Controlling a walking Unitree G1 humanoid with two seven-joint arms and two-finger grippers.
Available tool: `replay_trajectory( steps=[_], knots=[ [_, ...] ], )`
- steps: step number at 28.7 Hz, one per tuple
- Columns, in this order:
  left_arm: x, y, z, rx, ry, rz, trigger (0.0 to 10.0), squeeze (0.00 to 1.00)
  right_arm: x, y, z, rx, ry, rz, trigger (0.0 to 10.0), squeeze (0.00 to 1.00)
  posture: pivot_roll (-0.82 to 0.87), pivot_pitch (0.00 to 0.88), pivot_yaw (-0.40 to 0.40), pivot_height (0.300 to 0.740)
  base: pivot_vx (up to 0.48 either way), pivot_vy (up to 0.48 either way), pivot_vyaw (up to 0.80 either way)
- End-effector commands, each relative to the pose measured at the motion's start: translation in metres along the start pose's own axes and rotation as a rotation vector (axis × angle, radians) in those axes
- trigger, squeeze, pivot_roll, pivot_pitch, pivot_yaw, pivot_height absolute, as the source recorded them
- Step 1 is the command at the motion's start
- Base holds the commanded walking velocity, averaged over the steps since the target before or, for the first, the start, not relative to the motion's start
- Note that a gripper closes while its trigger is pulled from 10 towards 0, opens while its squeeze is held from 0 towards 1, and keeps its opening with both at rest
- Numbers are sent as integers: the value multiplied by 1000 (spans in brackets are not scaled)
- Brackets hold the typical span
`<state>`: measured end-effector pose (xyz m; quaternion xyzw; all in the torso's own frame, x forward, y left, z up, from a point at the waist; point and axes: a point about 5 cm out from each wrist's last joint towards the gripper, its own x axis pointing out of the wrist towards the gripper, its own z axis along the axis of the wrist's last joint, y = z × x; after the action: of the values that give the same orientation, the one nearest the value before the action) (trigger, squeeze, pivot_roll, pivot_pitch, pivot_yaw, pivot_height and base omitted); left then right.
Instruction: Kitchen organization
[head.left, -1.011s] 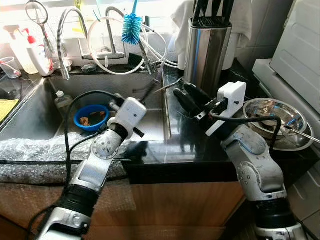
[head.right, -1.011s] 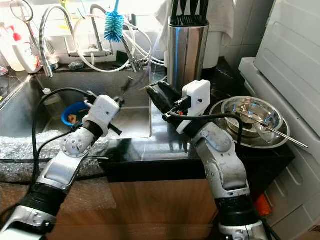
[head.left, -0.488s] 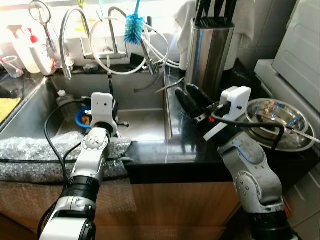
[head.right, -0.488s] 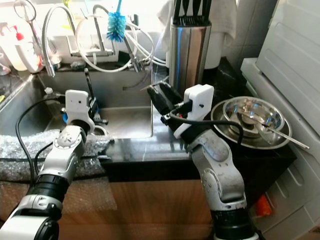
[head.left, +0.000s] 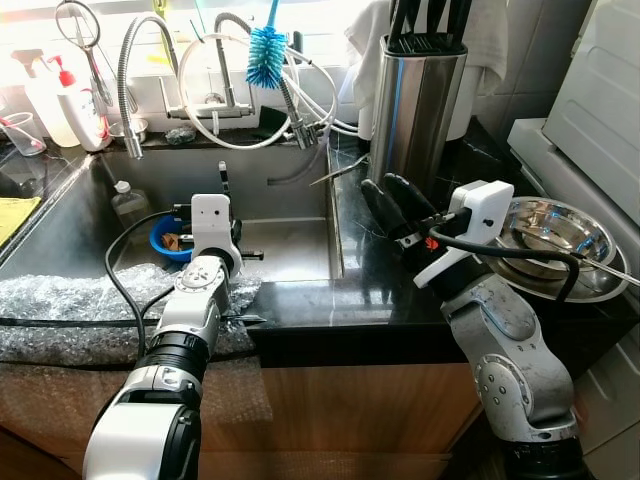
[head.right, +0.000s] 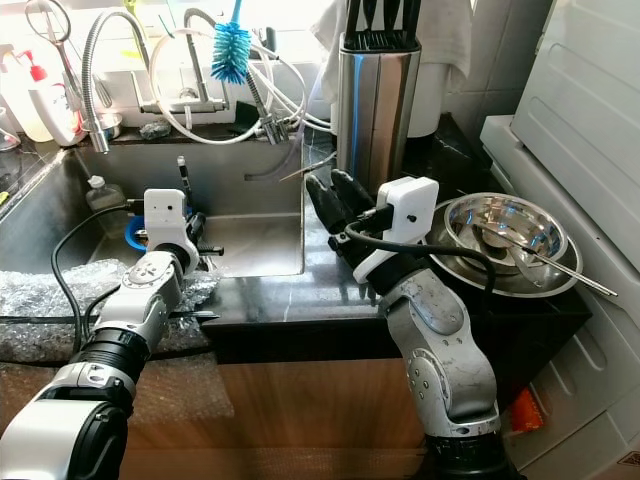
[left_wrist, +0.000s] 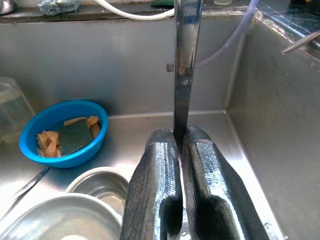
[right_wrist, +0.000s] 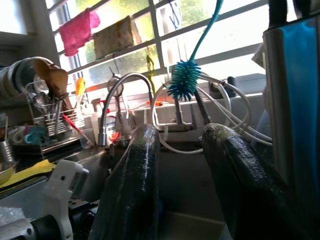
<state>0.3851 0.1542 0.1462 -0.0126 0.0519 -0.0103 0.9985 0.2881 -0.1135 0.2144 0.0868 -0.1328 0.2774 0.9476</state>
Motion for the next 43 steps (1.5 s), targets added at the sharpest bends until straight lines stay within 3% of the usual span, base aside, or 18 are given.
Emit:
replay_trajectory(
  steps=[1, 16, 17, 19, 21, 24, 27, 32, 33, 37, 39, 43],
  knots=[
    [1, 3, -4, -2, 39, -2, 10000, 1000, -1, 0, 3, -1, -9, -12, 10000, 0, -84, 0, 69, 740, 0, 0, 0],
    [0, -2, -8, 14, 38, -34, 10000, 1000, -2, -5, 0, -12, 5, -114, 10000, 0, -85, 0, 66, 740, 0, 0, 0],
    [0, -3, -6, 23, 23, -37, 10000, 0, -2, -6, 1, -14, 2, -126, 10000, 0, -85, 0, 66, 740, 0, 0, 0],
    [0, -3, -5, 29, 12, -39, 10000, 0, -2, -6, 1, -15, 0, -133, 10000, 0, -85, 0, 66, 740, 0, 0, 0],
    [-1, -6, 10, 45, -92, -60, 10000, 0, -3, -11, 5, -87, -17, -188, 10000, 0, -83, 0, 65, 740, 0, 0, 0],
    [-2, -7, 19, 46, -152, -70, 10000, 0, -4, -13, 7, -118, -29, -220, 10000, 0, -82, 0, 64, 740, 0, 0, 0],
    [-9, -9, 51, 98, -342, -105, 10000, 0, -7, -21, 19, -224, -72, -328, 10000, 0, -81, 0, 65, 740, 0, 0, 0],
    [-14, -7, 62, 142, -416, -127, 10000, 0, -9, -22, 26, -277, -92, -342, 10000, 0, -83, 0, 66, 740, 0, 0, 0],
    [-21, -2, 69, 224, -477, -150, 10000, 0, -15, -27, 32, -343, -97, -368, 10000, 0, -87, 0, 68, 740, 0, 0, 0],
    [-30, 14, 59, 344, -470, -162, 10000, 0, -27, -34, 37, -394, -94, -427, 10000, 0, -89, 0, 70, 740, 0, 0, 0],
    [-35, 24, 46, 355, -445, -158, 10000, 0, -33, -31, 35, -420, -86, -441, 10000, 0, -94, 0, 70, 740, 0, 0, 0],
    [-40, 29, 34, 350, -418, -155, 10000, 0, -42, -27, 33, -445, -71, -462, 10000, 0, -95, 0, 65, 740, 0, 0, 0]
  ],
)
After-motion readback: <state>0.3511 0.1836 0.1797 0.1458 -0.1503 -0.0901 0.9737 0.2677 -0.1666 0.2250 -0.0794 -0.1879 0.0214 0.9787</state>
